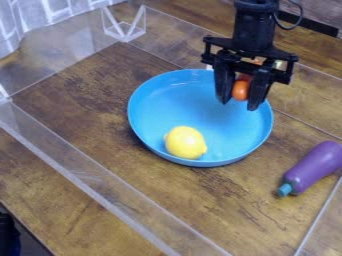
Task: Move the carrot to the left side
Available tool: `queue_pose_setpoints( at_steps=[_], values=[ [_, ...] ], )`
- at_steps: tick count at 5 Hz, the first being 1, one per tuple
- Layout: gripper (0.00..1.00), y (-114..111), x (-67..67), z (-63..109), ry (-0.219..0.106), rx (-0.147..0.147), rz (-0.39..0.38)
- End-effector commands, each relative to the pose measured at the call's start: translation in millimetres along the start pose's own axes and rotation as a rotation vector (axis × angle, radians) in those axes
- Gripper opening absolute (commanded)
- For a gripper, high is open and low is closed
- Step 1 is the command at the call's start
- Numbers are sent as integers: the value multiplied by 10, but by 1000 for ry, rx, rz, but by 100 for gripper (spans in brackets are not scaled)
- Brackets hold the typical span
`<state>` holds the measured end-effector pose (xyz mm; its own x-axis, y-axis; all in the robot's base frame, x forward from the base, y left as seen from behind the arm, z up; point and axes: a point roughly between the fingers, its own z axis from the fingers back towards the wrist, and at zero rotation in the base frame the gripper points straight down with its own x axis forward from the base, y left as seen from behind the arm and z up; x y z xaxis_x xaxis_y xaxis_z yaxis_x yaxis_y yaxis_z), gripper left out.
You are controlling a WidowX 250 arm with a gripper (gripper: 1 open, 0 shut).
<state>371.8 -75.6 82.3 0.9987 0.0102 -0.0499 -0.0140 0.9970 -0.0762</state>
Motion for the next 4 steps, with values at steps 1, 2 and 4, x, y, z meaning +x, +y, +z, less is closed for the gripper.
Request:
queue_pose_setpoints(
  at_steps=[1, 2, 4],
  values=[
    [0, -22, -11, 401, -99, 1, -33],
    [0, -1, -34, 401, -94, 21, -56],
    [0, 29, -72, 411, -89, 56, -82]
  ],
)
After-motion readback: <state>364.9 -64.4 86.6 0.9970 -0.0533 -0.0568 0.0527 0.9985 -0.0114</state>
